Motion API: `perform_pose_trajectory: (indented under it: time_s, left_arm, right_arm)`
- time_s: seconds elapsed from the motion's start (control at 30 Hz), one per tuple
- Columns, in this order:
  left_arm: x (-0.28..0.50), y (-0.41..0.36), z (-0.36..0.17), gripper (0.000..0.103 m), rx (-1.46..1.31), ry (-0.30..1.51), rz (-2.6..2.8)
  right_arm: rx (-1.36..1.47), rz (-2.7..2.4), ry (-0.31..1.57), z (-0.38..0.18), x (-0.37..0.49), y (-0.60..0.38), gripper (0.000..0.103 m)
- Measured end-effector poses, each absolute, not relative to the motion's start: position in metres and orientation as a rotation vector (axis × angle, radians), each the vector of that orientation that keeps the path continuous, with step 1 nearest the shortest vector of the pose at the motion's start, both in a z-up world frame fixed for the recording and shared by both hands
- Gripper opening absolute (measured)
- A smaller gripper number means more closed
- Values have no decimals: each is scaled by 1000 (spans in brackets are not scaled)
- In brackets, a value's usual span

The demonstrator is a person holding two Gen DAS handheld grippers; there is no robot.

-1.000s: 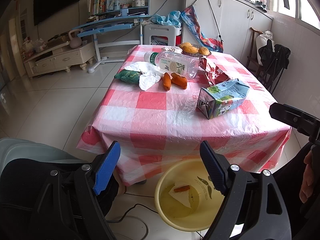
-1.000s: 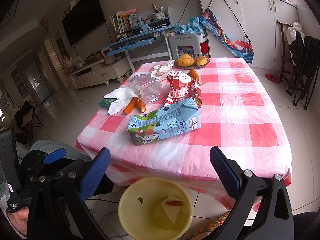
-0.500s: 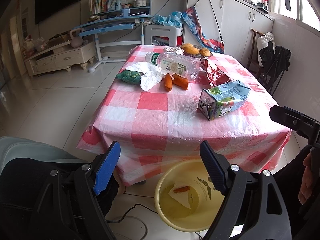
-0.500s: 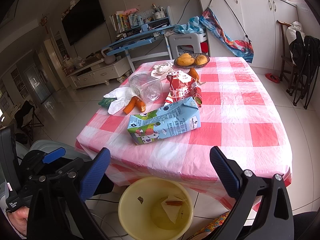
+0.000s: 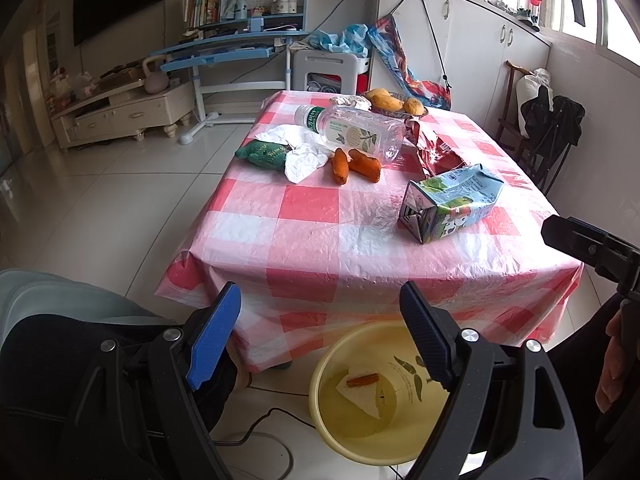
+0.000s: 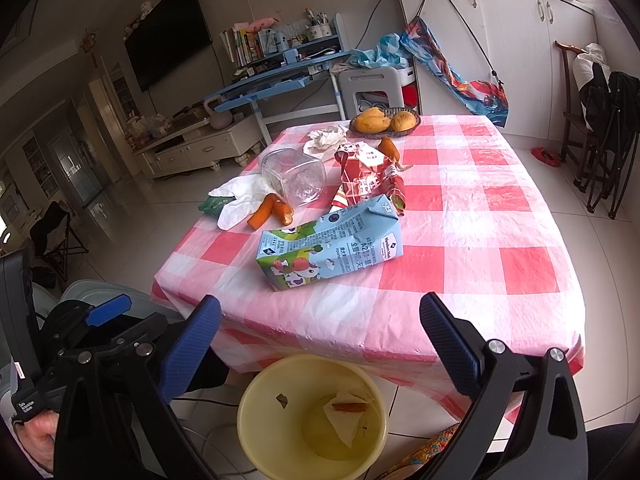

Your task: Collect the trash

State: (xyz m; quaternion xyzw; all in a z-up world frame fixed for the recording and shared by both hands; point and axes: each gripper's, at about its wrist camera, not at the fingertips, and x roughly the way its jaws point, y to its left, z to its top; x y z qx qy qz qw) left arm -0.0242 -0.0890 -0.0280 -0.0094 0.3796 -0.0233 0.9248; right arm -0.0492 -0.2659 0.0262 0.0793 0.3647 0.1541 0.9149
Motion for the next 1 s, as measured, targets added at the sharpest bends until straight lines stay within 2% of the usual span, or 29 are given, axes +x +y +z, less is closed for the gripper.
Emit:
perform_pose_trajectory:
  time_s: [0.83,1.0]
  left_arm:
    - [-10,-60,-14,78,-145,765,-1]
    - [9,-48,-12,78,-191,788,11]
  right_arm:
    - [190,341,735,36,-48,-260,95]
    - [187,350,785,30,-38,-256,95]
